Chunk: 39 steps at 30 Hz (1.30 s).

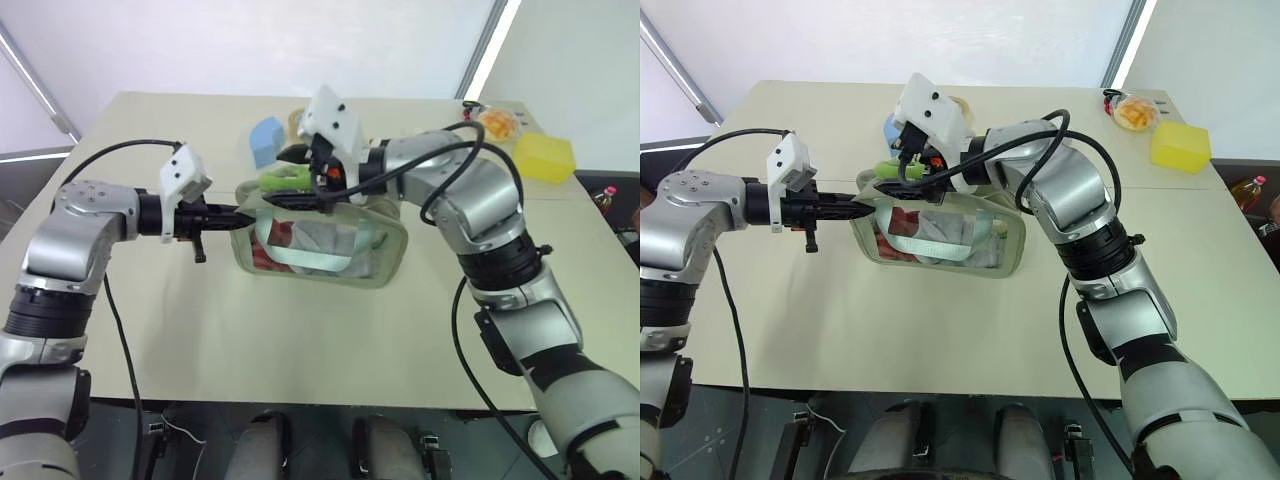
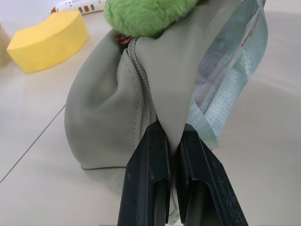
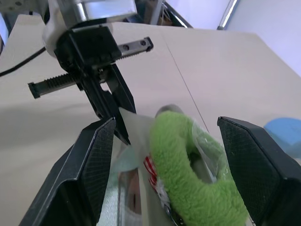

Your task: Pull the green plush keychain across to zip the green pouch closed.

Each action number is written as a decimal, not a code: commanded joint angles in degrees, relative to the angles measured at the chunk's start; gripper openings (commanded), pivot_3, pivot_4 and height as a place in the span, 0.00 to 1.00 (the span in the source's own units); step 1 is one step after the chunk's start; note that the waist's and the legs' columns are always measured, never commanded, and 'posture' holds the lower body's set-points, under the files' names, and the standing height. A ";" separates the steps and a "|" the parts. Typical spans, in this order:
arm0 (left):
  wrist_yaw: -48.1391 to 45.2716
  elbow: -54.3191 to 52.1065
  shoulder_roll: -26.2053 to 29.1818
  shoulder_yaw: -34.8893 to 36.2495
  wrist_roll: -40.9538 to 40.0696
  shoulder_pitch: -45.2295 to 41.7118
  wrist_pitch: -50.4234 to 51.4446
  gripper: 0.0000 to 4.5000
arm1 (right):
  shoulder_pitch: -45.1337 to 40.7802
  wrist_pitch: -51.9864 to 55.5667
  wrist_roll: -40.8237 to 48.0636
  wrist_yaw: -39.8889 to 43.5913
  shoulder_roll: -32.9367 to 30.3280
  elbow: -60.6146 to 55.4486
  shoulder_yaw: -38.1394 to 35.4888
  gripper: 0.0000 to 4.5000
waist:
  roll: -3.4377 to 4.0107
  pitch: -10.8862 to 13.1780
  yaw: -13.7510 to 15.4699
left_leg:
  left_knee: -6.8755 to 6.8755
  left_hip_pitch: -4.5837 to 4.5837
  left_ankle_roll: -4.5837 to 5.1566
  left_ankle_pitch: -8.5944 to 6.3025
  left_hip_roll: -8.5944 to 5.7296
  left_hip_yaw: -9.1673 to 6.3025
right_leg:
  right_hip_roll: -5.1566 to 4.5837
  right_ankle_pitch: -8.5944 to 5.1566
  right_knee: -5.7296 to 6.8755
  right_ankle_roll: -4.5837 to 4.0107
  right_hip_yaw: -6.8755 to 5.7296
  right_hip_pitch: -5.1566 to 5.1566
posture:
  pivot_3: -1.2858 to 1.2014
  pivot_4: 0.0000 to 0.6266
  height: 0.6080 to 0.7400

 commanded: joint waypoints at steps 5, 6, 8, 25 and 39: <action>0.10 -2.14 0.07 0.28 0.17 0.14 -0.43 0.00 | -0.99 0.68 -1.77 0.85 0.34 -0.10 -0.01 0.15 | 0.00 0.00 -0.06 | -0.02 0.00 0.00 0.00 0.00 0.01 | 0.00 0.00 0.00 0.00 0.01 -0.01 | 0.52 0.24 1.00; 0.13 -1.94 -0.06 0.19 0.26 -0.04 -0.53 0.00 | -0.99 0.59 -1.97 1.00 0.20 0.13 -0.05 0.02 | 0.00 0.00 -0.05 | -0.01 -0.01 0.00 0.00 0.00 0.01 | 0.00 0.00 0.00 0.00 0.01 -0.01 | 0.52 0.24 1.00; 0.24 -1.41 -0.40 -0.02 0.47 -0.57 -0.71 0.00 | -1.11 0.14 -2.49 0.91 -0.17 0.68 -0.42 0.01 | 0.00 0.00 -0.04 | -0.01 0.00 0.00 0.00 0.00 0.00 | 0.00 0.00 0.00 0.00 0.01 -0.01 | 0.52 0.24 1.00; -0.26 2.06 -0.70 -1.14 2.25 -1.34 -2.49 0.00 | 20.73 1.16 -13.98 -1.63 -38.97 -18.10 -11.25 0.01 | 0.04 -0.01 1.13 | 0.01 -0.04 0.15 -0.08 -0.07 0.07 | -0.05 0.00 -0.10 0.00 0.06 0.01 | 0.52 0.24 1.00; -0.02 3.49 -1.67 -2.02 2.44 -2.92 -2.65 0.00 | 40.92 1.89 -16.03 -16.10 -18.54 -16.35 -7.48 0.01 | -0.05 -0.12 1.04 | 0.03 0.10 0.04 -0.02 -0.01 0.00 | -0.01 0.00 -0.15 0.00 0.00 0.21 | 0.52 0.24 1.00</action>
